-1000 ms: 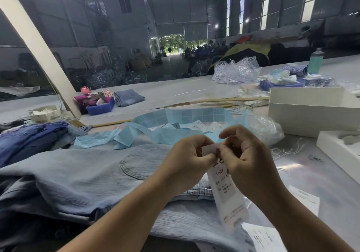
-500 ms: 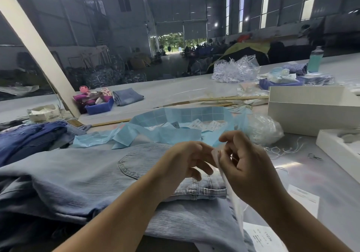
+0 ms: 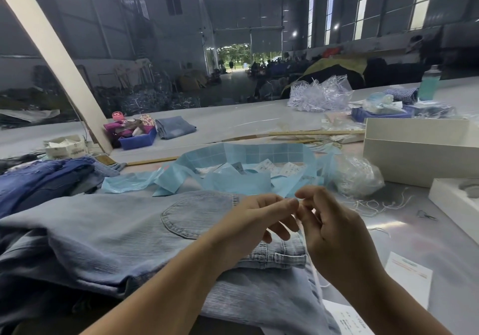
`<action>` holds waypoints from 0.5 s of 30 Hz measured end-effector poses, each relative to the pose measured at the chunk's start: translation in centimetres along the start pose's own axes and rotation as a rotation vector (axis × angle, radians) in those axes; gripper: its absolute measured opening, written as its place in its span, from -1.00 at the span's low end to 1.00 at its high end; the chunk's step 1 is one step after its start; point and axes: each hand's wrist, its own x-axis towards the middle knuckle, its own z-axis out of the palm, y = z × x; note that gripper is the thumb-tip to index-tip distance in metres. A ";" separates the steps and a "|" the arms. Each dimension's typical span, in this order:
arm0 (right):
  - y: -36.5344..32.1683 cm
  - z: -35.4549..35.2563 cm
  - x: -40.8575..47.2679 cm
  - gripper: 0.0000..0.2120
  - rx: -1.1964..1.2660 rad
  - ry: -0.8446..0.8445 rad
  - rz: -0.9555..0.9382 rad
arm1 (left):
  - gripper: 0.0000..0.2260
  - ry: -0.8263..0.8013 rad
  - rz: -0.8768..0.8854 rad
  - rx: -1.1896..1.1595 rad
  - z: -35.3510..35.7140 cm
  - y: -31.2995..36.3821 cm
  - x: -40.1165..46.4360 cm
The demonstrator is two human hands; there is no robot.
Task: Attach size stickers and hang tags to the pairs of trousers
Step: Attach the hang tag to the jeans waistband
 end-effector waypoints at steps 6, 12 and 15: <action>0.0 0.4 -0.2 -0.79 -0.067 0.031 -0.024 | -0.71 0.114 0.000 0.125 0.7 -0.3 0.3; 0.1 0.7 -0.5 -0.72 -0.103 0.033 -0.031 | -0.87 0.147 -0.004 0.162 1.2 -0.9 0.4; 0.1 0.6 -0.5 -0.77 -0.100 0.038 -0.051 | -0.87 0.117 0.011 0.139 1.3 -0.9 0.4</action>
